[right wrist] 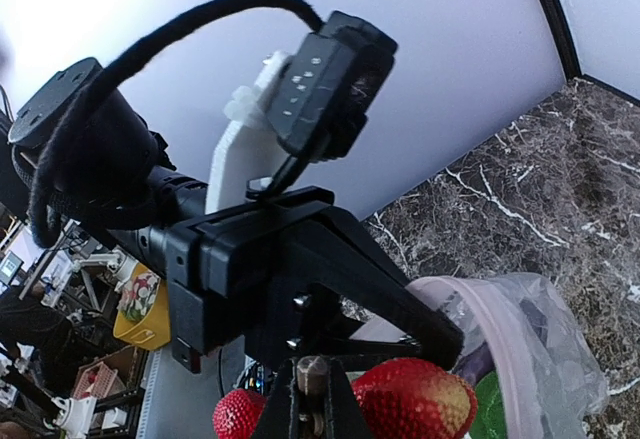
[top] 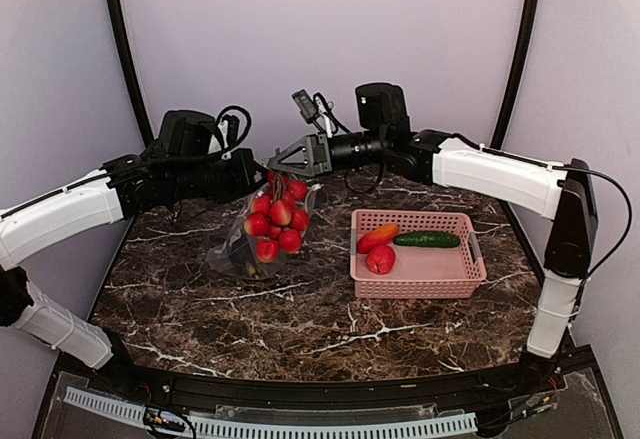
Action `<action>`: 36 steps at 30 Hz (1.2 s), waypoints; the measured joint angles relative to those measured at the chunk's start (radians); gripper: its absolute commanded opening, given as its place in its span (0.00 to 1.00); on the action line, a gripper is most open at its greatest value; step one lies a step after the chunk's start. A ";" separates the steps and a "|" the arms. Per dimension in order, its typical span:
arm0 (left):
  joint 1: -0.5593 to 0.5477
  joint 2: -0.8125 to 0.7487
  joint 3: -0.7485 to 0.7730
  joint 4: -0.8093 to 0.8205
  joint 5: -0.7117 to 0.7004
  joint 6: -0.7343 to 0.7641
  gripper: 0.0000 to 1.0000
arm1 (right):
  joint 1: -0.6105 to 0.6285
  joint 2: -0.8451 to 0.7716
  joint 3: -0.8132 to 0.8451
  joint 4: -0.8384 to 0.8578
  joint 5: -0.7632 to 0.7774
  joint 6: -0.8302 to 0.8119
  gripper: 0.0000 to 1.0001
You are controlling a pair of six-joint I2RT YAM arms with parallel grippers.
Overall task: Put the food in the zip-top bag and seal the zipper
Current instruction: Place the fake fruit in the zipper food storage bag.
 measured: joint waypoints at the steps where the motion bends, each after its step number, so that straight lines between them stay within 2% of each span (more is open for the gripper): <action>1: 0.000 0.000 0.000 0.000 0.007 0.007 0.01 | -0.007 0.000 -0.013 0.013 -0.010 0.015 0.00; 6: 0.000 -0.003 0.000 0.012 0.043 0.036 0.01 | -0.055 0.029 -0.088 0.148 -0.082 0.122 0.00; 9: 0.000 -0.006 -0.001 0.021 0.057 0.045 0.01 | -0.069 0.053 -0.101 0.153 -0.069 0.144 0.00; 13: 0.000 -0.009 -0.013 0.025 0.060 0.051 0.01 | -0.069 0.056 -0.100 0.089 0.020 0.114 0.32; 16: 0.000 -0.009 -0.025 0.025 0.058 0.051 0.01 | -0.068 0.054 -0.097 0.048 0.072 0.064 0.51; 18: 0.000 -0.009 -0.030 0.025 0.055 0.051 0.01 | -0.068 0.049 -0.096 0.023 0.098 0.032 0.60; 23: 0.000 -0.009 -0.034 0.024 0.046 0.051 0.01 | -0.069 0.002 -0.094 -0.047 0.153 -0.073 0.70; 26: 0.000 -0.009 -0.040 0.024 0.046 0.052 0.01 | -0.077 -0.056 -0.092 -0.084 0.153 -0.155 0.65; 27: 0.000 -0.010 -0.043 0.024 0.046 0.053 0.01 | -0.080 -0.074 -0.092 -0.095 0.148 -0.184 0.61; 29: 0.001 -0.012 -0.049 0.023 0.046 0.057 0.01 | -0.095 -0.121 -0.091 -0.121 0.098 -0.269 0.44; 31: 0.001 -0.016 -0.051 0.021 0.046 0.064 0.01 | -0.109 -0.164 -0.087 -0.169 0.023 -0.381 0.38; 34: 0.001 -0.030 -0.051 0.017 0.046 0.079 0.01 | -0.118 -0.210 -0.081 -0.279 -0.062 -0.581 0.35; 36: 0.002 -0.040 -0.052 0.013 0.046 0.087 0.01 | -0.097 -0.238 -0.094 -0.372 -0.084 -0.739 0.27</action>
